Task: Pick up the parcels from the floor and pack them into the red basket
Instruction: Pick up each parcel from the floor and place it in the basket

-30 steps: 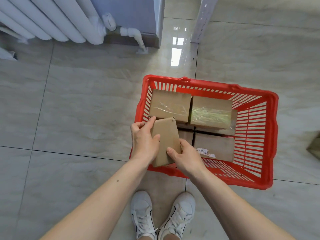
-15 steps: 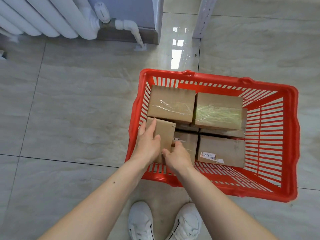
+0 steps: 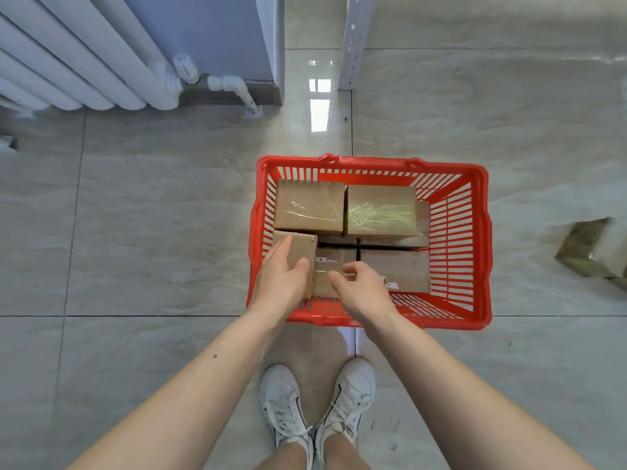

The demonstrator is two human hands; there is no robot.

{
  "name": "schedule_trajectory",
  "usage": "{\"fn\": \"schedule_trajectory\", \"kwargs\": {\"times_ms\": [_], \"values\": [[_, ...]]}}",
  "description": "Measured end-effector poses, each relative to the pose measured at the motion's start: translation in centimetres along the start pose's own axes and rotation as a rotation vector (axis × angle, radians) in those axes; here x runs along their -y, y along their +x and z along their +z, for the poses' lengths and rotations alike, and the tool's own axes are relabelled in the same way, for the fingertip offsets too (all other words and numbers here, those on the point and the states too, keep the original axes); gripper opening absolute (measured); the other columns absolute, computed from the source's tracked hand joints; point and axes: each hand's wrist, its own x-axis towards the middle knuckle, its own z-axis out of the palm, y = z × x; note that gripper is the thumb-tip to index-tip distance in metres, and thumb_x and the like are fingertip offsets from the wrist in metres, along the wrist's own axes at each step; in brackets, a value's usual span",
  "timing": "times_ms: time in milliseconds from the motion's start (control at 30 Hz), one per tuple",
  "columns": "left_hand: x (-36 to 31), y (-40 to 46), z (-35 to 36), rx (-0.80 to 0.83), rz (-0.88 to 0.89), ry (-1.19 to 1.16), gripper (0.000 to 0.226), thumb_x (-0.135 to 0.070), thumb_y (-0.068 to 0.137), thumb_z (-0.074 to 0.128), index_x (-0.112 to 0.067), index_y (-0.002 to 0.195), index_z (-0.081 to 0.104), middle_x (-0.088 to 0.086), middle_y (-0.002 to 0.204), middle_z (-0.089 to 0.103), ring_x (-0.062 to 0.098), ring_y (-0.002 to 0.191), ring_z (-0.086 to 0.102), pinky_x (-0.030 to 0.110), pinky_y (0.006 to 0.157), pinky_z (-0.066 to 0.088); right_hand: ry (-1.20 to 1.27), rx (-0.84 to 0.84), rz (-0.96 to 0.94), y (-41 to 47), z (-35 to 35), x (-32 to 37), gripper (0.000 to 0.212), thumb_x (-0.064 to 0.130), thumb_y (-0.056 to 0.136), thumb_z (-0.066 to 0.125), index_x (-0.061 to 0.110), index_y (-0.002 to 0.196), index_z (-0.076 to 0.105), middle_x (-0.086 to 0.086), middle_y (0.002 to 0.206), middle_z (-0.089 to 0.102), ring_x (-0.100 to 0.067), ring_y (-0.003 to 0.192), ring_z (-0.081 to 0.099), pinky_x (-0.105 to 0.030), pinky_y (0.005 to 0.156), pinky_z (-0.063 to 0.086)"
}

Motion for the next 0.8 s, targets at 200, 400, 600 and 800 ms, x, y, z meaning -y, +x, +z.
{"fn": "schedule_trajectory", "kwargs": {"times_ms": [200,400,600,800], "values": [[-6.6,-5.0,-0.9,0.055,0.038,0.039,0.055,-0.024,0.098,0.051,-0.023,0.151,0.035,-0.002,0.158,0.034,0.016,0.146,0.031,0.037,0.119,0.027,0.107,-0.106,-0.033,-5.6,-6.7,2.0,0.033,0.034,0.092,0.056,0.013,0.117,0.064,-0.001,0.113,0.067,-0.021,0.108,0.060,-0.038,0.097,0.048],[-13.0,-8.7,1.3,0.137,0.094,0.040,0.055,-0.028,0.097,0.051,-0.027,0.150,0.036,-0.004,0.155,0.040,0.016,0.140,0.040,0.040,0.117,0.033,0.205,-0.208,-0.052,-9.0,-13.7,1.9,0.033,0.036,0.093,0.057,0.014,0.116,0.065,0.000,0.110,0.068,-0.019,0.105,0.062,-0.035,0.091,0.050],[-17.8,-12.1,7.3,0.216,0.168,0.102,0.054,-0.030,0.098,0.049,-0.027,0.150,0.037,-0.006,0.156,0.039,0.015,0.142,0.038,0.036,0.117,0.031,0.341,-0.279,-0.047,-10.4,-21.0,-1.9,0.028,0.038,0.085,0.061,0.017,0.102,0.067,-0.002,0.102,0.071,-0.024,0.100,0.067,-0.046,0.092,0.054],[-21.3,-15.6,16.0,0.267,0.188,0.121,0.050,-0.026,0.098,0.049,-0.023,0.148,0.041,-0.008,0.141,0.053,0.011,0.130,0.048,0.022,0.102,0.034,0.466,-0.338,-0.013,-9.9,-29.2,-9.0,0.011,0.033,0.086,0.063,0.023,0.081,0.060,0.005,0.084,0.064,-0.025,0.097,0.067,-0.044,0.086,0.053]]}}
